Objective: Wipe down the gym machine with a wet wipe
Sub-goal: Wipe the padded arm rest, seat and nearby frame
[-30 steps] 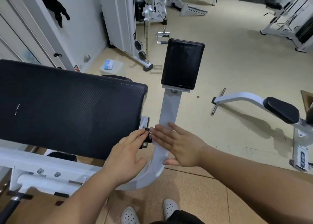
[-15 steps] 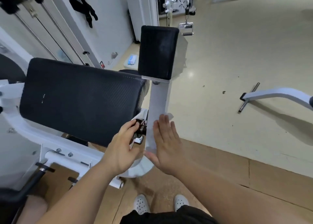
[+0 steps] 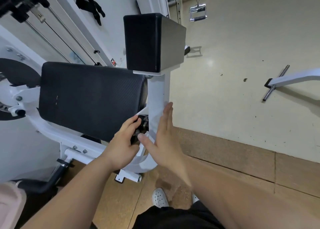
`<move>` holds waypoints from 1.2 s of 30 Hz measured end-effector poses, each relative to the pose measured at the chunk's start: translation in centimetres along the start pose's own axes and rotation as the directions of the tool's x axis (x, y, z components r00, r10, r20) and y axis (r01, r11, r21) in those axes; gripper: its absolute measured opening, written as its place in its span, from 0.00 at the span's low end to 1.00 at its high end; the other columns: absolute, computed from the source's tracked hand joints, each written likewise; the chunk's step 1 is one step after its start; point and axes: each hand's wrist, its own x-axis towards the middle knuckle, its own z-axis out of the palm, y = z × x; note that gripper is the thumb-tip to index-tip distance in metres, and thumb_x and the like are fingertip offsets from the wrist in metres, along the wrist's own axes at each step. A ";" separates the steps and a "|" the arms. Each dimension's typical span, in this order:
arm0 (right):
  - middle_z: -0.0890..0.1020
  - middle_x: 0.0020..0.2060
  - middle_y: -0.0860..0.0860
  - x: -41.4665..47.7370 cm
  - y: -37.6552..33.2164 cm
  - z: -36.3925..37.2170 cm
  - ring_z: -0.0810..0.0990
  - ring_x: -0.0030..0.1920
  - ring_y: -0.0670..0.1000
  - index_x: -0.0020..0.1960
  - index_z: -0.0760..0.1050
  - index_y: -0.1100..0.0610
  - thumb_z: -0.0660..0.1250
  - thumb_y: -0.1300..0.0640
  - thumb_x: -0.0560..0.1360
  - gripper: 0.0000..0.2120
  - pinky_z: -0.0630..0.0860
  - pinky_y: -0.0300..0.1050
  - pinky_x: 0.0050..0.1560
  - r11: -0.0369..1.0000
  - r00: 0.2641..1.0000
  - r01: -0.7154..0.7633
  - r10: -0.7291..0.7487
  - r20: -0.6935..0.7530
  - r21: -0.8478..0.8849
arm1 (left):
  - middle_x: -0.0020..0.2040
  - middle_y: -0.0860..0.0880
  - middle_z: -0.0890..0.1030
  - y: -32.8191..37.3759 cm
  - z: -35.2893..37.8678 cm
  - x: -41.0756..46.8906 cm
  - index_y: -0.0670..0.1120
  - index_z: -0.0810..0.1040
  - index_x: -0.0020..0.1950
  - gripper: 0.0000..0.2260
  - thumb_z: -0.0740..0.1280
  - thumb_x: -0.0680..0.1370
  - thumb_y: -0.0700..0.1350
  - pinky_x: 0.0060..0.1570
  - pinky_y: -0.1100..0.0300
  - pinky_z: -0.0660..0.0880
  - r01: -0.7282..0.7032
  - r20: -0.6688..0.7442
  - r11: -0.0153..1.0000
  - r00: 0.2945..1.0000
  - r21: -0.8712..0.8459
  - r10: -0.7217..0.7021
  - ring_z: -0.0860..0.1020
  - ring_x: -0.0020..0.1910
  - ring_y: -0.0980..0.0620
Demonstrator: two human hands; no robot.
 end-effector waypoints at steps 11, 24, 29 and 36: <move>0.28 0.80 0.44 5.3 -4.3 -4.9 0.29 0.80 0.43 0.81 0.26 0.52 0.66 0.32 0.76 0.57 0.41 0.53 0.83 0.987 0.991 0.044 -0.023 -0.133 0.154 | 0.80 0.70 0.50 0.9 -0.2 -0.2 0.56 0.57 0.83 0.40 0.68 0.76 0.35 0.74 0.60 0.60 0.019 0.041 1.000 0.999 0.011 -0.020 0.56 0.78 0.65; 0.27 0.79 0.46 -0.2 -0.5 -0.3 0.27 0.79 0.46 0.80 0.25 0.52 0.65 0.31 0.77 0.57 0.39 0.56 0.82 0.978 0.990 -0.141 0.140 0.015 0.151 | 0.79 0.73 0.47 -0.3 -0.1 -0.1 0.56 0.54 0.84 0.40 0.68 0.77 0.35 0.68 0.73 0.60 -0.033 0.060 0.999 0.998 0.035 0.031 0.53 0.77 0.68; 0.28 0.80 0.46 -0.6 0.6 2.5 0.29 0.80 0.46 0.80 0.24 0.51 0.67 0.32 0.76 0.58 0.41 0.55 0.83 0.981 0.982 -0.153 0.164 -0.097 0.115 | 0.81 0.69 0.45 -1.2 0.0 -0.1 0.55 0.52 0.84 0.39 0.68 0.78 0.42 0.75 0.45 0.65 -0.136 0.038 0.976 0.991 0.168 0.131 0.60 0.79 0.54; 0.39 0.83 0.41 -2.8 0.8 8.4 0.43 0.82 0.45 0.81 0.26 0.46 0.69 0.30 0.73 0.60 0.50 0.52 0.82 0.870 0.867 -0.350 0.441 -0.232 0.347 | 0.84 0.51 0.50 -2.4 0.2 0.4 0.45 0.55 0.83 0.37 0.68 0.77 0.43 0.70 0.38 0.69 -0.312 -0.001 0.887 0.943 0.341 0.333 0.69 0.73 0.41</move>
